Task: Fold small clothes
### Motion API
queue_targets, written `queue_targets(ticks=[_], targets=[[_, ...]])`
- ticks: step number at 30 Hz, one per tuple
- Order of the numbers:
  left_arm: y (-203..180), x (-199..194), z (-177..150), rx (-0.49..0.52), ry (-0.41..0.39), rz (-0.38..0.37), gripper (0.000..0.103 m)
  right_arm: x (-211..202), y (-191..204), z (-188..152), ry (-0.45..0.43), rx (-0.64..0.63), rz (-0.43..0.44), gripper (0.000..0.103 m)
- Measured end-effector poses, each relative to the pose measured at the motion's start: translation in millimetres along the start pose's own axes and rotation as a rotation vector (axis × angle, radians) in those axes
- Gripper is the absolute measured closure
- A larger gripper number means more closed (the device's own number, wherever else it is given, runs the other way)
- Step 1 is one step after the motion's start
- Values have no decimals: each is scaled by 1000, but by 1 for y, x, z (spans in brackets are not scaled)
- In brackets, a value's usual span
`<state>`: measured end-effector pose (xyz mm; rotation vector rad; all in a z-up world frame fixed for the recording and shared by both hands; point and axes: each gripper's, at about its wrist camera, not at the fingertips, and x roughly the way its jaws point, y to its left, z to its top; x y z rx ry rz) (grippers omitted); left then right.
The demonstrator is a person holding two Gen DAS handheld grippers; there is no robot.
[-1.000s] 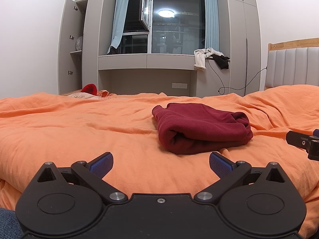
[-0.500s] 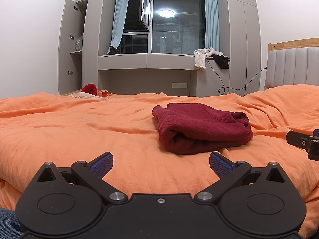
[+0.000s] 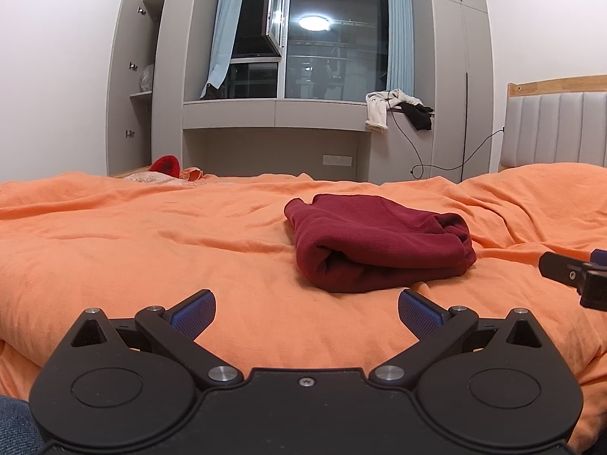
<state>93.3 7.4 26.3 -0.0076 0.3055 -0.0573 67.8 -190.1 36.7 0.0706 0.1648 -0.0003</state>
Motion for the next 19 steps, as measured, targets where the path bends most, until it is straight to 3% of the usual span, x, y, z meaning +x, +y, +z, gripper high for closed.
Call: queue_targets(ticks=[19], targets=[[-7, -3, -2, 48, -3, 8, 1, 0, 0, -1, 3, 0, -1, 0]])
